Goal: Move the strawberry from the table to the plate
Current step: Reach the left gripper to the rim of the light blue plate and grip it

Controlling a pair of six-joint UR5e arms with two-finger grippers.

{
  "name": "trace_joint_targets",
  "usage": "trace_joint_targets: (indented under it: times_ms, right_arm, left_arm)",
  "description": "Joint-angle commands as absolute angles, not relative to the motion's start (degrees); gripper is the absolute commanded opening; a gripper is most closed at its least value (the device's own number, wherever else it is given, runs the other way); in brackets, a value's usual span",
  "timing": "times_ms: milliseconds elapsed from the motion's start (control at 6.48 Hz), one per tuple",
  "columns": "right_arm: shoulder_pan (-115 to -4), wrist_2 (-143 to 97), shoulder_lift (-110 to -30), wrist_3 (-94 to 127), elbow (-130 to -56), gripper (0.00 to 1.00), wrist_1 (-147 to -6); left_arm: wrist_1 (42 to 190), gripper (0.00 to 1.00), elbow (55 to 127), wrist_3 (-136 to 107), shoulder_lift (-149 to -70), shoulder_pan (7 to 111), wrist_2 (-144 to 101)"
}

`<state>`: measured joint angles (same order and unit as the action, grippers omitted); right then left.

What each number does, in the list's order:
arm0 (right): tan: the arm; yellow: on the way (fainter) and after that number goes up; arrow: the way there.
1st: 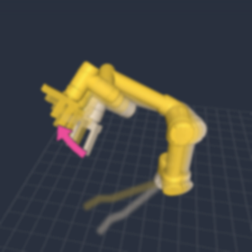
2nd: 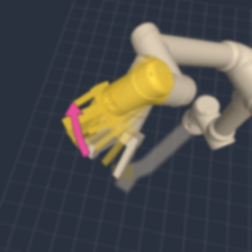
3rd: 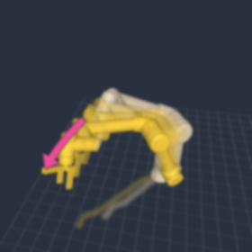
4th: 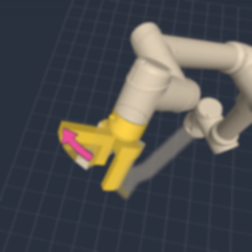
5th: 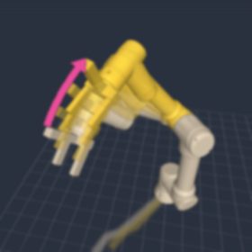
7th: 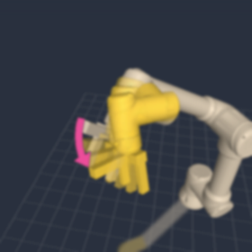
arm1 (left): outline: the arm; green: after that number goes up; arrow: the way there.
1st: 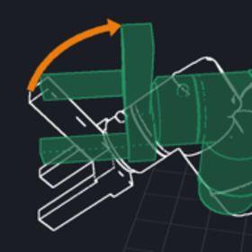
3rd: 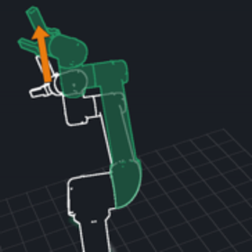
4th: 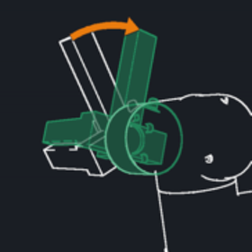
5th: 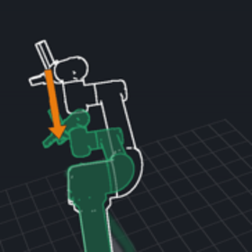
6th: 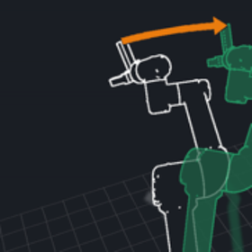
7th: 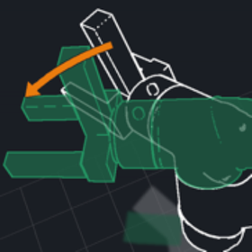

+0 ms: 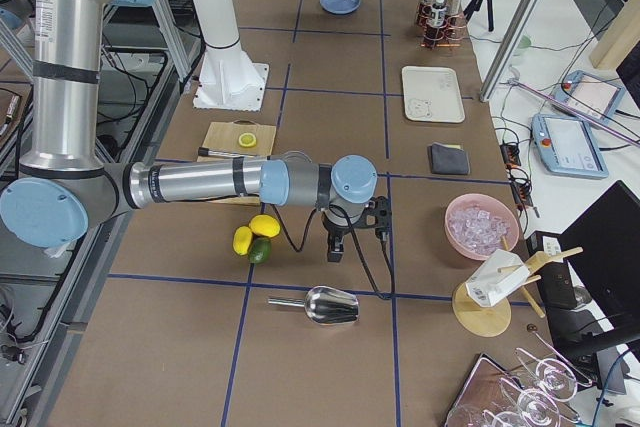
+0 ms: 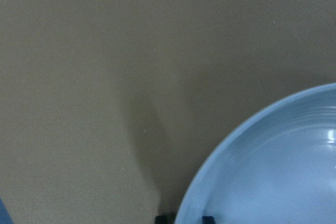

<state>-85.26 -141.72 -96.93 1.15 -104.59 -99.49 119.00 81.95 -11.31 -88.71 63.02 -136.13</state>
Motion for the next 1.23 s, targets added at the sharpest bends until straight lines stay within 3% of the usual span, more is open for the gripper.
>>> trace_joint_targets:
  times_ms: [0,463,1081]
  right_arm:
    - [-85.25,-141.68,-96.59,1.23,-104.77,1.0,-99.49]
    - [-85.25,-142.12,-96.42,1.14,-105.03,1.0,-99.49]
    - [-85.25,-141.94,-96.42,1.32,-106.61,1.0,-99.4]
  left_arm:
    - [118.39,0.0,87.5,-15.78,-88.77,63.02,-136.67]
    - [121.01,0.0,93.06,-45.44,-95.34,59.62,-140.36]
    - [127.18,0.0,92.64,-75.03,-113.17,38.11,-127.65]
